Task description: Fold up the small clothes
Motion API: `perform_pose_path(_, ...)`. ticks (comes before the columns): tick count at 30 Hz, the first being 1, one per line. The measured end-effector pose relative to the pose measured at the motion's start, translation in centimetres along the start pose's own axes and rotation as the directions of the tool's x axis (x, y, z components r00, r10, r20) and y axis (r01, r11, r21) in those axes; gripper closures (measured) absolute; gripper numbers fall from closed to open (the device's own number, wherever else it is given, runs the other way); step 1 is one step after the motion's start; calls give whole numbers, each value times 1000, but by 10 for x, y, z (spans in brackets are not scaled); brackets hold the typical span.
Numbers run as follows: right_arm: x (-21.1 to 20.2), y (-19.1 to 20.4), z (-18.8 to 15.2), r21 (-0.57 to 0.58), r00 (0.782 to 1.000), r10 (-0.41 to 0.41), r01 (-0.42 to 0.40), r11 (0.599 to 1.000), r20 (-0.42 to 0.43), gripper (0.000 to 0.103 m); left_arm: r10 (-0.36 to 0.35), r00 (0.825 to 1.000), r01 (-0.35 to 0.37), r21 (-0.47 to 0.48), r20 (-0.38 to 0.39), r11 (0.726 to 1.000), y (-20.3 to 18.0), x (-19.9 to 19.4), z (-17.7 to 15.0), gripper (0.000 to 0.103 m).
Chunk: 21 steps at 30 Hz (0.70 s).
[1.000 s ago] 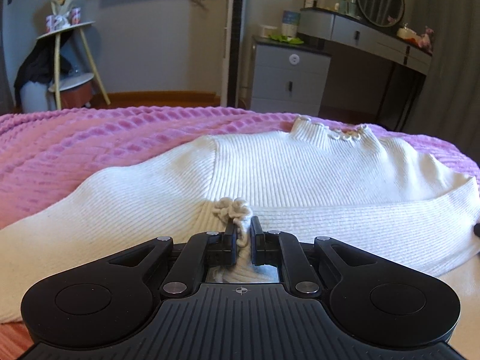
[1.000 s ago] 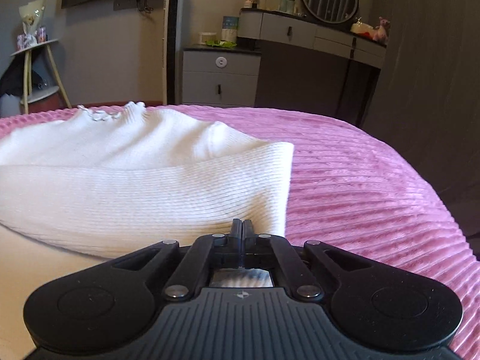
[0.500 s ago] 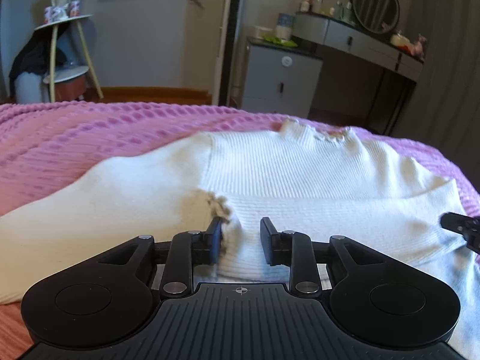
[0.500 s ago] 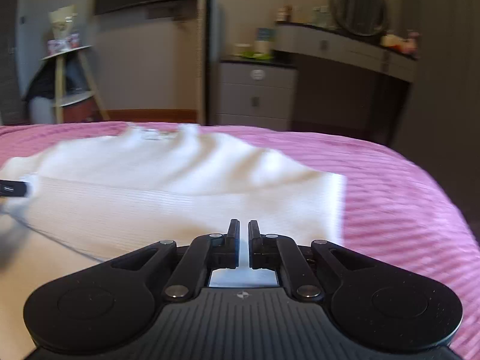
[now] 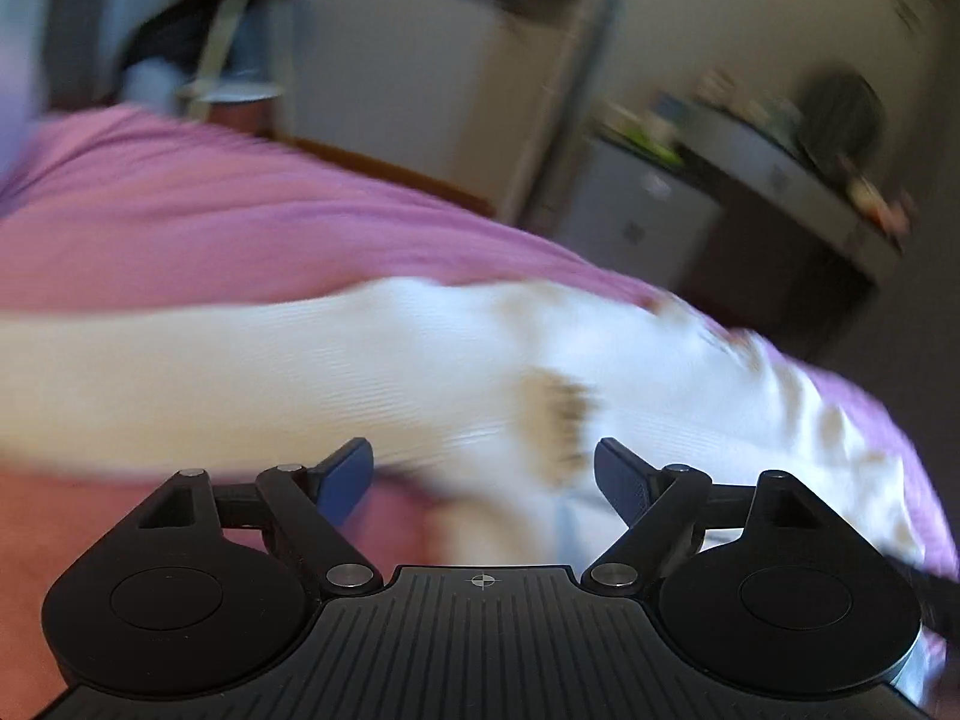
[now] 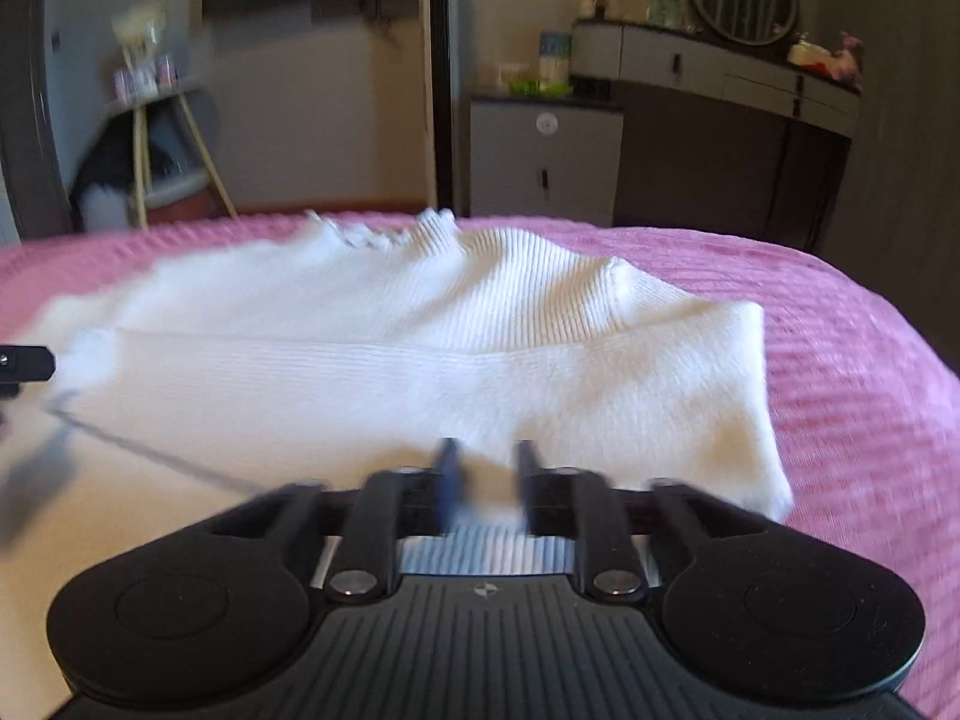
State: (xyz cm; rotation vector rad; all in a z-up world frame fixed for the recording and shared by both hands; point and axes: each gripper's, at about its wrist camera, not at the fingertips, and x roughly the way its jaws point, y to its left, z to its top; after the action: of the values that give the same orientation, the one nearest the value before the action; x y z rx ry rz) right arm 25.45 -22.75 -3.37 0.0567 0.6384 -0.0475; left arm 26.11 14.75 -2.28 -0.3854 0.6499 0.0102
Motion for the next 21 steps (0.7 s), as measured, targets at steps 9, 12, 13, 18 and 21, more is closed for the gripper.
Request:
perform_pose_path(9,-80,-8,-76,102,998,-50,46,994,37,58,191,981,-153,-440,44,885,167,-70,-20,19)
perform_pose_path(12,-85,-6,-89,104,998,-56,51,993,42,55,181,980,-106,-558,81,823,200,-78,-24,23)
perform_pose_path(13,-85,-6,-89,104,998,-56,51,993,42,53,171,981,-83,-598,91,797,210,-78,-25,27)
perform_pose_path(18,-79,-4,-92,93,997,-62,58,994,41,51,172,977,-34,-702,126,711,242,-75,-21,35)
perform_pose_path(21,-77,-1,-95,79,997,-69,66,995,41,49,190,971,-19,-741,147,672,257,-72,-19,43)
